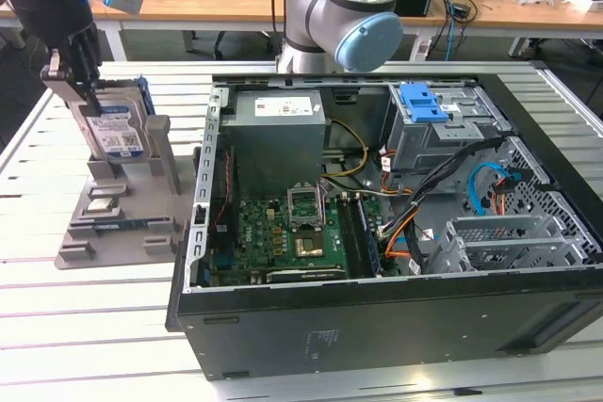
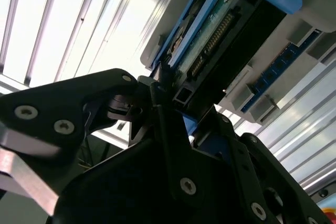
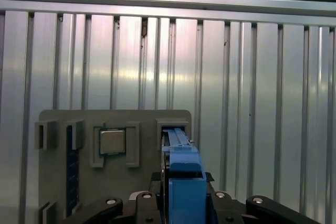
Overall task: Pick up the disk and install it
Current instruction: 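Pick up the disk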
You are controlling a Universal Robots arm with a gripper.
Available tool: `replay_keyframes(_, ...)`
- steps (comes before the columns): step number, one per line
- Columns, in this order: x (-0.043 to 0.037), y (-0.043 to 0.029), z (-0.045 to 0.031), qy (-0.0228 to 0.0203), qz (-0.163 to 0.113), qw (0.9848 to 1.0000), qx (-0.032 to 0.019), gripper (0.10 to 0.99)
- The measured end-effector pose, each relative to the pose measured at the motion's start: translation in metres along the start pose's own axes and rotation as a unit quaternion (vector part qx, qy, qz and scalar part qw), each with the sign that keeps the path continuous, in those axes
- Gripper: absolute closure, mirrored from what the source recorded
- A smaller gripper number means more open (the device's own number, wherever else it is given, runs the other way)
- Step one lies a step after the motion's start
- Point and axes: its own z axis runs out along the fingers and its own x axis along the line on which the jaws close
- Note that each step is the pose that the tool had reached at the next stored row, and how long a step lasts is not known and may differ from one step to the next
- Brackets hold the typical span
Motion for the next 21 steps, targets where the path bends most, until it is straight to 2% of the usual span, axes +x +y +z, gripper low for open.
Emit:
replay_keyframes(10, -0.0004, 0.0006, -0.0181, 0.0, 0.0, 1.0, 0.0, 0.722)
replay_keyframes(21, -0.0008, 0.0011, -0.0338, 0.0, 0.0, 1.0, 0.0, 0.722)
